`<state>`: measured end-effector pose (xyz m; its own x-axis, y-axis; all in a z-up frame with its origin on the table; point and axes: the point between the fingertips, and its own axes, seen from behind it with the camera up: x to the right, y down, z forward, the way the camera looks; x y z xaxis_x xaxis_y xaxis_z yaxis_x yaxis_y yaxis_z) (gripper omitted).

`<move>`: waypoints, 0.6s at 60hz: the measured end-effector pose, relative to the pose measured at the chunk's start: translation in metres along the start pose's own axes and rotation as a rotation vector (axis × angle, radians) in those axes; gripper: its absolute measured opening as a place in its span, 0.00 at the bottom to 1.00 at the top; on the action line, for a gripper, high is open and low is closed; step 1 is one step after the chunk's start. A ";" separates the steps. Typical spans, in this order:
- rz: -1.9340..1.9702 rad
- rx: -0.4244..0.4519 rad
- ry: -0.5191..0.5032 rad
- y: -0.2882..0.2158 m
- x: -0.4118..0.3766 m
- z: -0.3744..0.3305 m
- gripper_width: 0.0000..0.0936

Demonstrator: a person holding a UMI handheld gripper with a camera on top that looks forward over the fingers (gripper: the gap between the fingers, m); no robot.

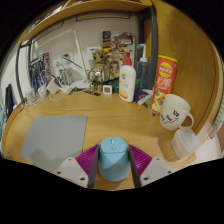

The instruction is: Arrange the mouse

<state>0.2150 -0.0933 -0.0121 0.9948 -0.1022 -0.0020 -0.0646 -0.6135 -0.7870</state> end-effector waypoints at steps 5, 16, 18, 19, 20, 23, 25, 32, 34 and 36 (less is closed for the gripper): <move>-0.020 0.006 0.010 0.001 0.000 0.000 0.54; -0.008 -0.025 0.013 0.003 -0.001 0.000 0.43; -0.009 -0.033 0.022 0.003 0.000 -0.001 0.35; -0.012 -0.033 0.024 0.003 -0.001 -0.001 0.33; -0.014 -0.038 0.028 0.003 -0.001 -0.001 0.32; -0.005 -0.051 0.039 0.002 0.000 -0.002 0.32; -0.002 -0.063 0.047 0.001 -0.001 -0.004 0.32; 0.000 -0.006 0.068 -0.040 -0.009 -0.023 0.32; -0.003 0.024 0.073 -0.058 -0.015 -0.031 0.32; -0.007 0.051 0.070 -0.077 -0.023 -0.038 0.32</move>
<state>0.1938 -0.0738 0.0722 0.9870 -0.1542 0.0455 -0.0520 -0.5740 -0.8172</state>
